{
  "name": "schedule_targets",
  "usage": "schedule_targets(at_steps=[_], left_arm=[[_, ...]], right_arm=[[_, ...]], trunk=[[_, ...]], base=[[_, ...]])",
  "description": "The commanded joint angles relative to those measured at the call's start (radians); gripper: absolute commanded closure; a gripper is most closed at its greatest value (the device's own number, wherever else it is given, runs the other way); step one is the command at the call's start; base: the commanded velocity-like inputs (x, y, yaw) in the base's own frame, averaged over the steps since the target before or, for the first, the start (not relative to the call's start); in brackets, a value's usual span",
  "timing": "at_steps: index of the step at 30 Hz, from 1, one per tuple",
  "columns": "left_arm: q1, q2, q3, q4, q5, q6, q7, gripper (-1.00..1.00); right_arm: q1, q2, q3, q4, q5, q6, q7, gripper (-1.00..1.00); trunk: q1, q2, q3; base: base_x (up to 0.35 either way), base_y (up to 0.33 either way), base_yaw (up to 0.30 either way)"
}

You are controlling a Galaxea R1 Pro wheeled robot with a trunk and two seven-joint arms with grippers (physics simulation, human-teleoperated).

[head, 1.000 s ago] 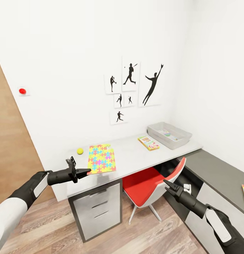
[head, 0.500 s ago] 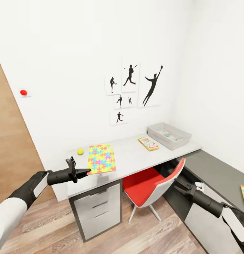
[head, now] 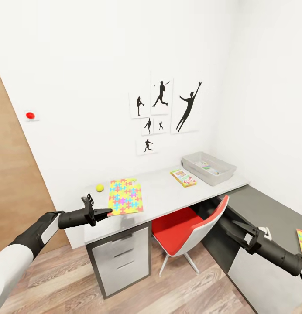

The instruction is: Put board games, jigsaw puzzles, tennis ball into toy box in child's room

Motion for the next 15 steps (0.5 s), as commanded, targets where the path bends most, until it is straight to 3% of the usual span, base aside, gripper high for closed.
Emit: schedule_targets(at_steps=[1, 7, 15], left_arm=[[-0.002, 0.001, -0.005, 0.001, 0.003, 0.010, -0.005, 1.00], [-0.002, 0.005, -0.005, 0.000, 0.003, 0.010, -0.005, 1.00], [-0.002, 0.013, -0.004, 0.000, 0.003, 0.010, -0.005, 1.00]], right_arm=[[0.000, 0.001, -0.002, -0.001, 0.003, 0.004, 0.006, -1.00], [0.001, 0.002, -0.004, -0.003, 0.003, 0.002, 0.009, -1.00], [0.001, 0.004, -0.003, -0.003, 0.005, -0.012, 0.006, -1.00]], trunk=[[0.001, -0.002, -0.002], [0.001, -0.002, -0.002], [0.001, -0.002, -0.002]], base=[[0.000, 0.000, 0.000], [0.000, 0.000, -0.027], [0.000, 0.000, -0.241]])
